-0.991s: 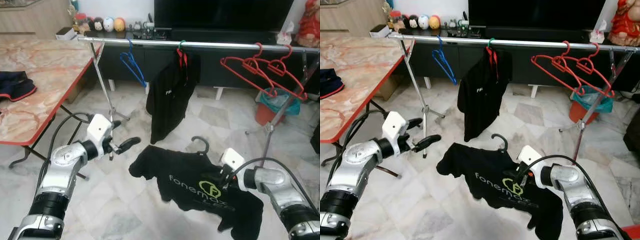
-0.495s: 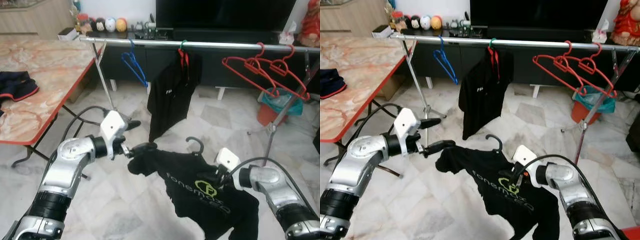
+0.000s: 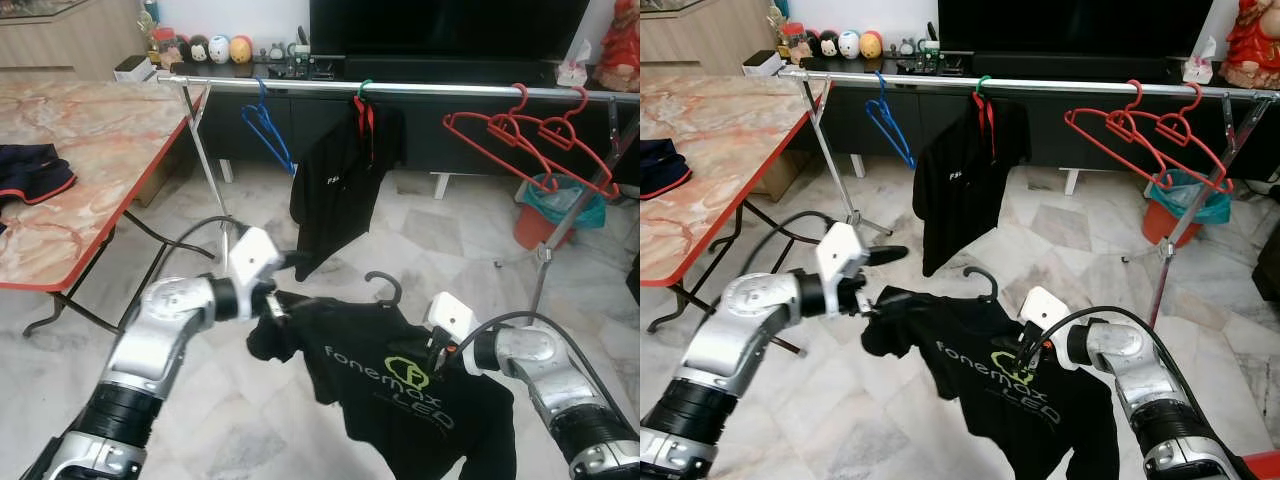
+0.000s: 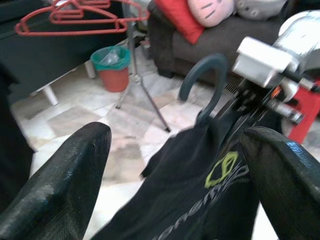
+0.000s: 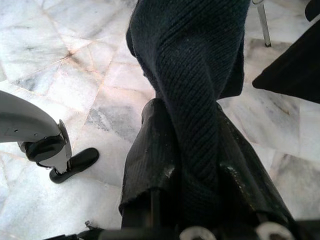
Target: Hang hanger
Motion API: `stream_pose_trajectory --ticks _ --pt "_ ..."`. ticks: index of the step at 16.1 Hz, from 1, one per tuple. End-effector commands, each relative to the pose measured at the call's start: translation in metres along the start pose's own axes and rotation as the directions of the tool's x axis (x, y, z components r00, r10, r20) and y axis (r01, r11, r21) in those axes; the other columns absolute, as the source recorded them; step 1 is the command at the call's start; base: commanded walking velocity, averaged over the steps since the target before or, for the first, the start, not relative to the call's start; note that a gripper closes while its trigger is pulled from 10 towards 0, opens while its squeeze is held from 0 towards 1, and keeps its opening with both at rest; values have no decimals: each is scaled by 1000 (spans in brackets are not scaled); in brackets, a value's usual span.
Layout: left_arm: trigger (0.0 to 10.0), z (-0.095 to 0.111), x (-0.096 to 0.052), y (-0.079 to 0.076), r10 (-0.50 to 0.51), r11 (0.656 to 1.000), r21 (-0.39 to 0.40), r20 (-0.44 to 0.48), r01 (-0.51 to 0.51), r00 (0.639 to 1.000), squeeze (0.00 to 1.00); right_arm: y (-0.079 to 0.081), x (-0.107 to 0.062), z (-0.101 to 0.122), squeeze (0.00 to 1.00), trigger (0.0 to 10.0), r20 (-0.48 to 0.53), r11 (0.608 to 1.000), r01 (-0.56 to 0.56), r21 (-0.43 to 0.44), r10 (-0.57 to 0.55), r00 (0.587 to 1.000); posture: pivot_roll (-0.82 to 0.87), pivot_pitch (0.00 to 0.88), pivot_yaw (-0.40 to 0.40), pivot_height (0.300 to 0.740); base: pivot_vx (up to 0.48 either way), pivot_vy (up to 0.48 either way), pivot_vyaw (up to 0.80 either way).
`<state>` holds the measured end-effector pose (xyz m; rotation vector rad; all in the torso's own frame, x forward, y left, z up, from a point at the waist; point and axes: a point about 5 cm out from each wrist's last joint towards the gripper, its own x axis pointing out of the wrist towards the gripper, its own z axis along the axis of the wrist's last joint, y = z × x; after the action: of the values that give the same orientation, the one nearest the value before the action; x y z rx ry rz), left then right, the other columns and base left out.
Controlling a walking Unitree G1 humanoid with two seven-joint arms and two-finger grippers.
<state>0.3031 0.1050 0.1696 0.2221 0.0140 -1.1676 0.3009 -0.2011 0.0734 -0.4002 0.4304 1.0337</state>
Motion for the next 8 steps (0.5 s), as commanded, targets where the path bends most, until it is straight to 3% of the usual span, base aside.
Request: stream_pose_trajectory --ticks 1,2,3,8 --pt "10000 7 5 -2 -17 1000 5 12 17 1000 1000 2 0 5 0 10000 10 999 -20 -26 20 1000 -8 0 43 719 0 0 0" --pt "10000 8 7 -2 -19 1000 4 13 19 1000 1000 3 0 5 0 10000 12 999 -34 -30 34 999 -10 0 44 719 0 0 0" --pt "10000 8 10 -3 -20 1000 6 11 20 1000 0 4 1 7 0 10000 23 999 -41 -29 42 999 -12 0 48 719 0 0 0" --pt "10000 4 17 -7 -47 999 7 -13 47 999 0 7 2 8 0 10000 27 998 -57 -28 58 998 -15 0 49 719 0 0 0"
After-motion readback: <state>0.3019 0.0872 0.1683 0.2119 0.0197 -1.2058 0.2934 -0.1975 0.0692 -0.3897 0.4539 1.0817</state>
